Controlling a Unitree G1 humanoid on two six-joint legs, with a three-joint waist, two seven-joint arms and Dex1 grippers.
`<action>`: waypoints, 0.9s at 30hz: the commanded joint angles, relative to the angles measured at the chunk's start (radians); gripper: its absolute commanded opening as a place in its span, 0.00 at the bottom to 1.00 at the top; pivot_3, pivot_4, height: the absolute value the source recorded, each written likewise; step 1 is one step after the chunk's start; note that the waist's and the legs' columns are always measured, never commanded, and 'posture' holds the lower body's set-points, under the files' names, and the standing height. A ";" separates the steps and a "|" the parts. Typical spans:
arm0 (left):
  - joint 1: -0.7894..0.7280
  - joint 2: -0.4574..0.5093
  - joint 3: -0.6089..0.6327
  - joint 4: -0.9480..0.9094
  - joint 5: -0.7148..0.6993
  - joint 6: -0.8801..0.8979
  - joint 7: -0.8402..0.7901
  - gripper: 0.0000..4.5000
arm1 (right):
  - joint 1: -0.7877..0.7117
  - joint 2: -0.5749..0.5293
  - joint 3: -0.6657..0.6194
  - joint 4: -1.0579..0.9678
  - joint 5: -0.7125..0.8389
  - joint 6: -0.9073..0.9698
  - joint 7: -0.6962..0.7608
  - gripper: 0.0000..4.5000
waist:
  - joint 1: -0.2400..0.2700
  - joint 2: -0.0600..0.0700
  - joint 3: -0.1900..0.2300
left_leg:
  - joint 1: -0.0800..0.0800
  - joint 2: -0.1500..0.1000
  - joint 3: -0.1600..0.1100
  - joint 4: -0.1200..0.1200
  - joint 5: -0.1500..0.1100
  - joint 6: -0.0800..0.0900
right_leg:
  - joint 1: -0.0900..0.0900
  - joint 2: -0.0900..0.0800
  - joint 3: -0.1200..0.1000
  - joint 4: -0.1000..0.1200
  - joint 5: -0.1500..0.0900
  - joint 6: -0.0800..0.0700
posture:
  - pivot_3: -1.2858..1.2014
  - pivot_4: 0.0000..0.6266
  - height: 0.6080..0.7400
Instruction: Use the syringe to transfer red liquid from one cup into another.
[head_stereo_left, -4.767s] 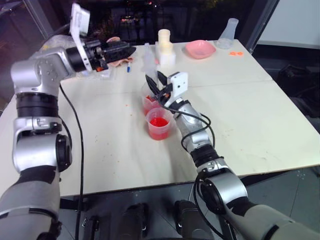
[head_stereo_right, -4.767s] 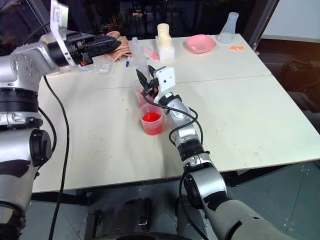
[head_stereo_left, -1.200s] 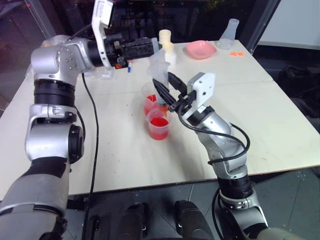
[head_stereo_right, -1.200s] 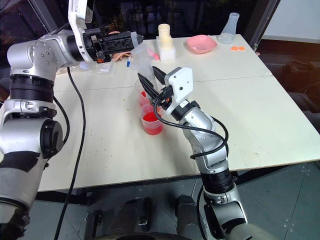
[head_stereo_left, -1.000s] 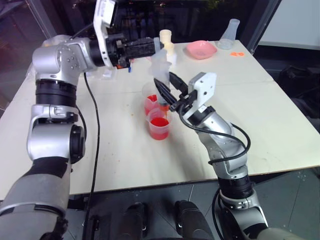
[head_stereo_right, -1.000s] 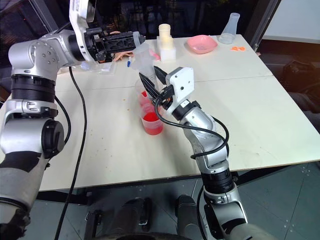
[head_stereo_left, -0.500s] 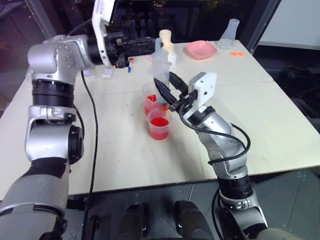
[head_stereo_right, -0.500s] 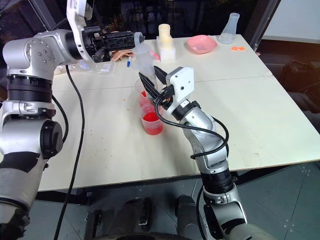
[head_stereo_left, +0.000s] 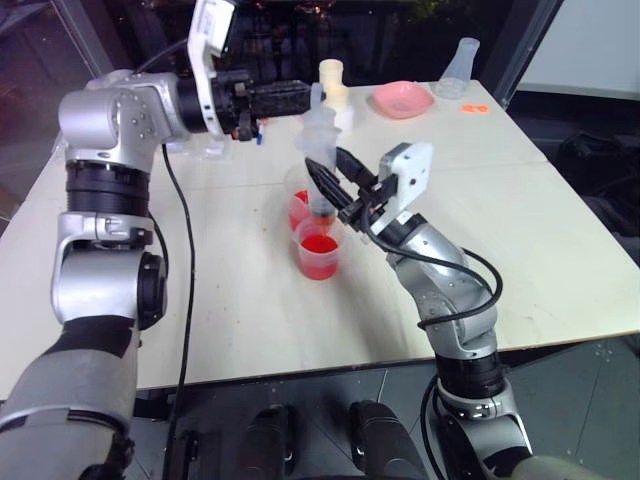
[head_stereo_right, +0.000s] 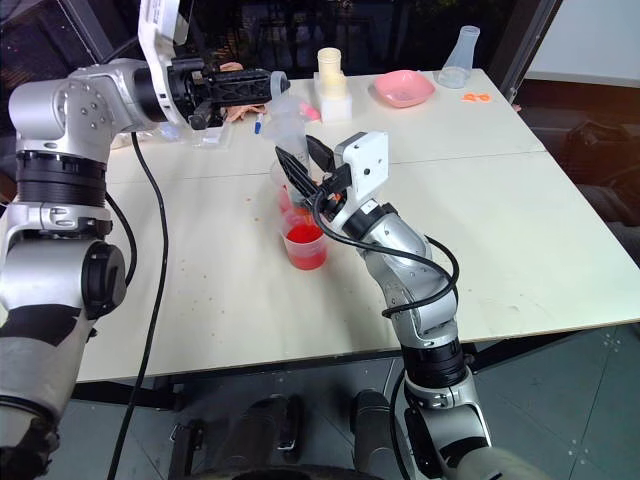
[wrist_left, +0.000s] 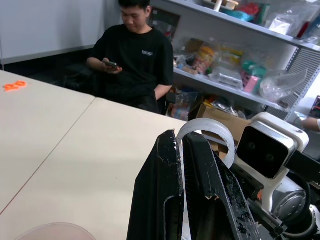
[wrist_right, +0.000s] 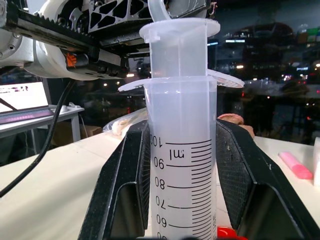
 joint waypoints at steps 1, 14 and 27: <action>0.006 -0.030 -0.030 -0.010 -0.009 -0.006 -0.032 0.00 | -0.064 0.026 -0.005 -0.070 0.038 0.001 -0.011 0.29 | 0.000 0.000 0.000 | 0.000 0.000 0.000 0.000 0.000 0.000 | 0.000 0.000 0.000 0.000 0.000 0.000 | 0.52 0.24 1.00; 0.037 -0.032 -0.043 -0.038 -0.013 0.018 -0.056 0.00 | -0.093 0.032 -0.029 -0.094 0.074 0.052 -0.033 0.29 | 0.000 0.000 0.000 | 0.000 0.000 0.000 0.000 0.000 0.000 | 0.000 0.000 0.000 0.000 0.000 0.000 | 0.52 0.24 1.00; 0.061 -0.037 -0.047 -0.076 -0.021 0.045 -0.056 0.00 | -0.122 0.034 -0.057 -0.105 0.102 0.081 -0.049 0.29 | 0.000 0.000 0.000 | 0.000 0.000 0.000 0.000 0.000 0.000 | 0.000 0.000 0.000 0.000 0.000 0.000 | 0.52 0.24 1.00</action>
